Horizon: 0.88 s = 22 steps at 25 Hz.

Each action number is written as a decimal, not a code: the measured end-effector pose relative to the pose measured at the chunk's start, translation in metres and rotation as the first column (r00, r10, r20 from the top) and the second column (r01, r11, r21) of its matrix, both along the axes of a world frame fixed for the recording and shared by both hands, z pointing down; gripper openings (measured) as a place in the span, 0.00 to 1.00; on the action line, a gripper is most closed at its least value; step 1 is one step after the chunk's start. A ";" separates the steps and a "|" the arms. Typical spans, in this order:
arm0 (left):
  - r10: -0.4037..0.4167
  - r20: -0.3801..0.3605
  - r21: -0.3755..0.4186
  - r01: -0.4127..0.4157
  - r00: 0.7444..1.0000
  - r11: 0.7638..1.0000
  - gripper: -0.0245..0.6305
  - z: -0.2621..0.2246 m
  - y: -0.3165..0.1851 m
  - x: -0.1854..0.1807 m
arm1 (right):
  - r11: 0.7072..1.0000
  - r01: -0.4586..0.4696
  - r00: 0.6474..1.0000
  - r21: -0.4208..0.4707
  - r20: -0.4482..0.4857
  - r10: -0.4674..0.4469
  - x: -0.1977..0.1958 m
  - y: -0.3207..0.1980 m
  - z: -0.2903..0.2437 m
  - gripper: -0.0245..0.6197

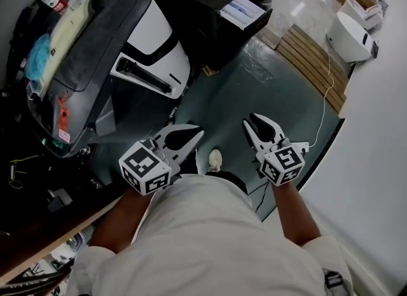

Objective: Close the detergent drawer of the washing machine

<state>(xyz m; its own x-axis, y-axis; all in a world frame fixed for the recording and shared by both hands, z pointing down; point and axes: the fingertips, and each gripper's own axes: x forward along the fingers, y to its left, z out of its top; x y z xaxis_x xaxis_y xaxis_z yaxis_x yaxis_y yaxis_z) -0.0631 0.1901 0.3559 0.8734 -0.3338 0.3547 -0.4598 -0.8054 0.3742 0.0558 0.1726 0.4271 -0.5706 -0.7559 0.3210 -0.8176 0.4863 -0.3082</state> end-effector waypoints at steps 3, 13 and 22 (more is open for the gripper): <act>0.014 -0.026 0.016 -0.013 1.000 1.000 0.03 -0.003 -0.025 -0.001 | 1.000 -0.010 1.000 -0.009 -0.030 0.010 -0.001 -0.023 0.002 0.16; 0.103 -0.084 0.038 -0.100 0.991 0.994 0.03 -0.013 -0.131 -0.029 | 0.995 -0.102 0.984 -0.007 -0.145 0.100 -0.010 -0.125 0.010 0.16; 0.166 -0.083 0.094 -0.158 0.983 0.983 0.03 -0.022 -0.192 -0.028 | 0.988 -0.155 0.959 0.008 -0.238 0.152 0.008 -0.200 0.022 0.16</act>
